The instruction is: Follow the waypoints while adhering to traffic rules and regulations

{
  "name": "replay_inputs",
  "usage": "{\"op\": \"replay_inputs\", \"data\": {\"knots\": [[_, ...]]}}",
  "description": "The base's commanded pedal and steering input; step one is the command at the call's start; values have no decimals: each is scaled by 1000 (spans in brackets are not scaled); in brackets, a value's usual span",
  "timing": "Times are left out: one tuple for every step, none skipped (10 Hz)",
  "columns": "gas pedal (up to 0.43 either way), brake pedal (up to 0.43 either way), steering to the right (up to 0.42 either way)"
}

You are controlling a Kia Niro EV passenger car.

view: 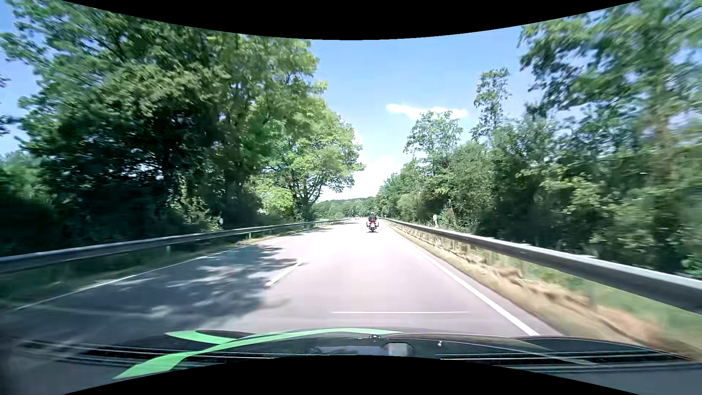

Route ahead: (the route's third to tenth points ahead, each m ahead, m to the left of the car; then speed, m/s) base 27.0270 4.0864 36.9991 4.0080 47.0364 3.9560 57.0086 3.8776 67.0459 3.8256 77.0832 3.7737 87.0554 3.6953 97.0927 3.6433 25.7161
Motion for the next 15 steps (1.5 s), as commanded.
{"op": "replay_inputs", "data": {"knots": [[169, 0, 0], [150, 0, 0], [130, 0, 0], [110, 0, 0], [98, 0, 0], [79, 0, 0], [79, 0, 0], [79, 0, -1], [79, 0, 0], [79, 0, -1], [79, 0, 0], [79, 0, -1], [79, 0, 0], [79, 0, 0], [79, 0, 0]]}}
